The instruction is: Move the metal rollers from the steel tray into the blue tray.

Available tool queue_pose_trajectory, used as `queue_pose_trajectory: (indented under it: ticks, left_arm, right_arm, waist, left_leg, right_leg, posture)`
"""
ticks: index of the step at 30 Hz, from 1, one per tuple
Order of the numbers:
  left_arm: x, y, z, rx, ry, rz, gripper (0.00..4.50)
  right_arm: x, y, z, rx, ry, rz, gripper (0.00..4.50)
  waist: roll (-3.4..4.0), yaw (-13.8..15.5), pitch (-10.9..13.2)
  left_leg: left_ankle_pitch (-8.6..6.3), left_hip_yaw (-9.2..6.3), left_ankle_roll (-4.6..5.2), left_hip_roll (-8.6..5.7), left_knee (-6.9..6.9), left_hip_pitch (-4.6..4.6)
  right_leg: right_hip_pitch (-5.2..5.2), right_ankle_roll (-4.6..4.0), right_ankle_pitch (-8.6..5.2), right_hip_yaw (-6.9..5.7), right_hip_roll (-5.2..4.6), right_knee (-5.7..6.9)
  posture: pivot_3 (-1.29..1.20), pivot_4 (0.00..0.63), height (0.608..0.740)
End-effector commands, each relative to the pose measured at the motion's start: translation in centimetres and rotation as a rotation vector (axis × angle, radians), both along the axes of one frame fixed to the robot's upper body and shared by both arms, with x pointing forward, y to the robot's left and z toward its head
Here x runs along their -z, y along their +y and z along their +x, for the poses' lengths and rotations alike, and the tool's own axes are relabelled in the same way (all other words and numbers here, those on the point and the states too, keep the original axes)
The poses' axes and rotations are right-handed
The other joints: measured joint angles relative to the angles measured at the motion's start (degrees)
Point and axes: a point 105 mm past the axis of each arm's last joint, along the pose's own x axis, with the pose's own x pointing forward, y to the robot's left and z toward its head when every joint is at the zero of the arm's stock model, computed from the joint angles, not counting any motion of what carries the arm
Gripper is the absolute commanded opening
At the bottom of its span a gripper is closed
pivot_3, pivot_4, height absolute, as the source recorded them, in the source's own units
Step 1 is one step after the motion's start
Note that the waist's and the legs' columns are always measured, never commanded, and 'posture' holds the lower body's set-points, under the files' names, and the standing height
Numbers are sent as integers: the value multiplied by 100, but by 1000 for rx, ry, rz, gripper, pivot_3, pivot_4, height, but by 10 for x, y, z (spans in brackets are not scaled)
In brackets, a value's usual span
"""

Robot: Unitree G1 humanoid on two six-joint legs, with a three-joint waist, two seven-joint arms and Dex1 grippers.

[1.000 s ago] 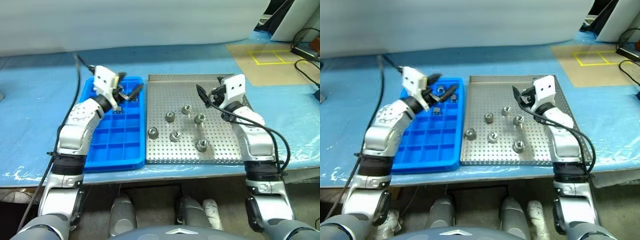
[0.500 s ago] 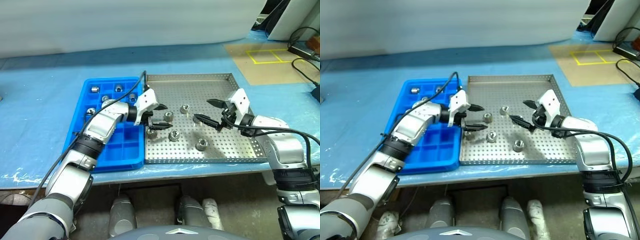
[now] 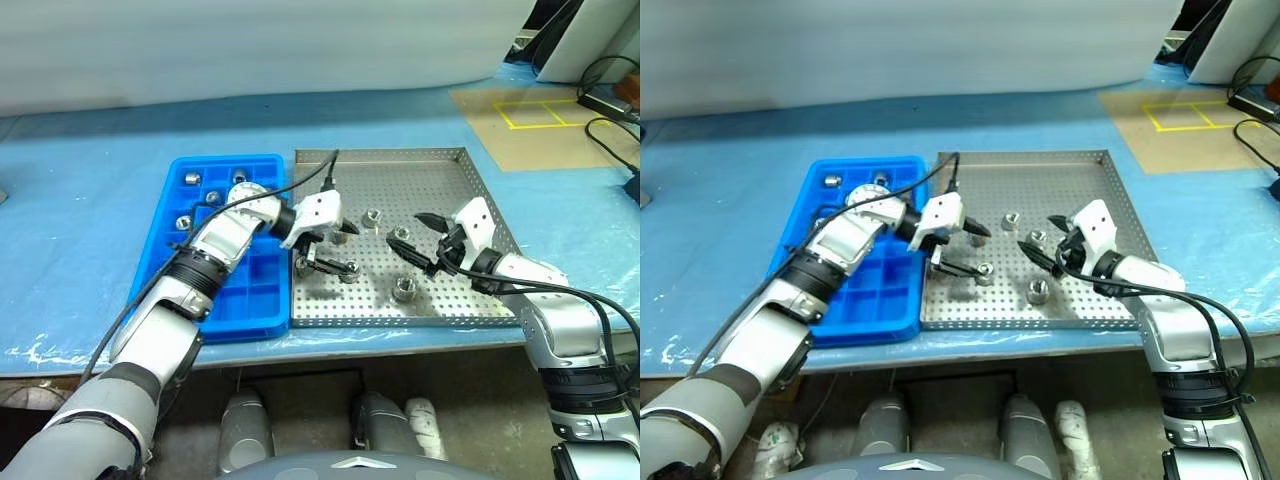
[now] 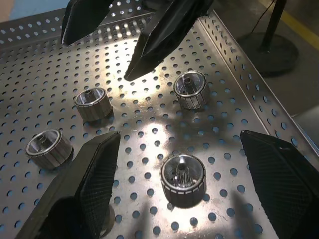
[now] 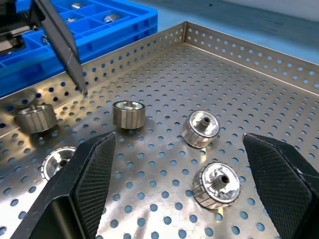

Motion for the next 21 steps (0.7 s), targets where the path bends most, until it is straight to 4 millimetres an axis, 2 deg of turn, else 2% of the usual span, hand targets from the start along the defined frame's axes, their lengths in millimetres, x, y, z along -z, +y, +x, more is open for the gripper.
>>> queue_pose_trajectory:
  ticks: [1,4,7,11,18,21]
  left_arm:
    - [8,-6,1,47,-62,67,4061]
    - [23,-5,-5,94,-66,121,4061]
    - [33,-3,1,74,-86,155,4061]
    - [38,-4,11,30,-102,168,4061]
    - [47,-19,15,-16,-81,147,4061]
    - [54,-17,16,-30,-76,171,4061]
  right_arm:
    - [-12,-1,1,17,-66,3,4293]
    - [-11,-2,1,27,-70,7,4293]
    - [-10,-3,1,35,-72,10,4293]
    - [-8,-6,1,51,-74,7,4293]
    - [-4,-7,2,67,-79,-7,4293]
    - [-4,-8,2,73,-82,-8,4293]
  waist:
    - [0,0,0]
    - [0,-23,0]
    - [0,-26,0]
    - [0,-25,0]
    - [0,-16,0]
    - [-1,-18,0]
  left_leg:
    - [0,0,1,0,0,0]
    - [-1,2,1,0,0,1]
    - [-2,2,2,0,-1,2]
    - [-2,4,3,0,0,2]
    - [-3,5,5,-2,0,2]
    - [-4,5,5,-2,0,2]
  right_leg:
    - [0,0,0,1,0,-1]
    - [0,0,0,4,1,-1]
    - [0,0,0,4,1,-1]
    - [0,0,0,6,0,-1]
    - [0,0,0,7,-1,-3]
    - [0,1,0,7,-1,-4]
  posture:
    - [-191,150,740]
    - [-198,150,740]
    - [-204,150,740]
    - [-210,150,740]
    - [-221,150,740]
    - [-228,150,740]
